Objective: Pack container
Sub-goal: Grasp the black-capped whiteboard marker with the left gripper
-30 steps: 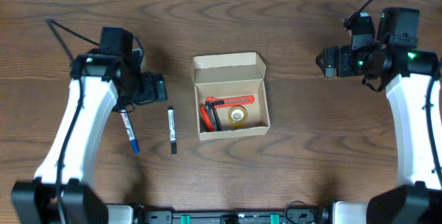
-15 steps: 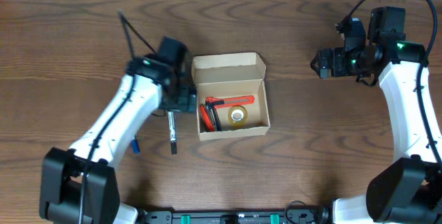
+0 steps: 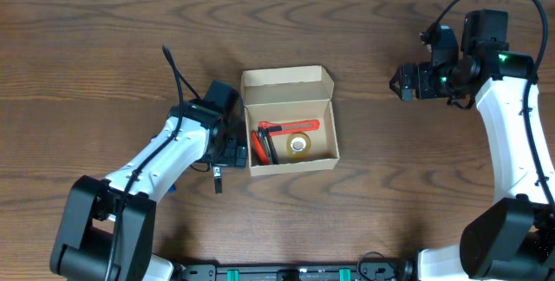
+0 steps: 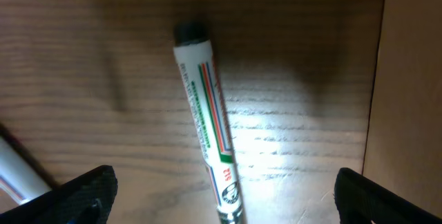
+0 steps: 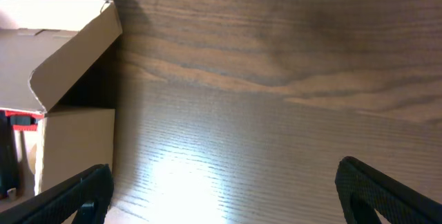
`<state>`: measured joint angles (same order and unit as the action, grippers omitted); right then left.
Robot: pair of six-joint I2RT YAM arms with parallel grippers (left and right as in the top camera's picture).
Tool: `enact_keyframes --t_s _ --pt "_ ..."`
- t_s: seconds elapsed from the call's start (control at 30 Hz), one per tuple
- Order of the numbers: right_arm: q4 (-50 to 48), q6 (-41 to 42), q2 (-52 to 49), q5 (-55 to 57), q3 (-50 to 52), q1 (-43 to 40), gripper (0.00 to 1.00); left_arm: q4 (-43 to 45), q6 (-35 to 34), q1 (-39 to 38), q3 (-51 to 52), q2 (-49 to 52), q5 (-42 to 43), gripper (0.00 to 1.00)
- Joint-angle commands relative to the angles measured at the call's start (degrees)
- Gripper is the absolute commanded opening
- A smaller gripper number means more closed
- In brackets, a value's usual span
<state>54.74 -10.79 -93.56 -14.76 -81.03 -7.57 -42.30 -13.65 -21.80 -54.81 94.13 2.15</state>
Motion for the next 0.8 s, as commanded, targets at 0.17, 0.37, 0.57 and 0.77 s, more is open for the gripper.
enact_keyframes --t_s 0.17,0.37,0.57,0.77 --pt "0.85 -0.66 -0.52 -0.09 0.28 -0.26 0.96 4.7 -1.81 1.05 4.5 -0.17 3.13 1.0" --pt "1.03 -0.66 -0.52 -0.09 0.28 -0.26 0.96 5.75 -1.79 2.64 5.57 -0.15 3.32 1.0" --pt "1.42 -0.66 -0.52 -0.09 0.28 -0.26 0.95 6.97 -1.77 3.48 6.67 -0.13 2.29 1.0" --pt "1.44 -0.63 -0.52 -0.09 0.28 -0.26 0.95 6.82 -1.57 3.48 7.08 -0.07 1.86 1.0"
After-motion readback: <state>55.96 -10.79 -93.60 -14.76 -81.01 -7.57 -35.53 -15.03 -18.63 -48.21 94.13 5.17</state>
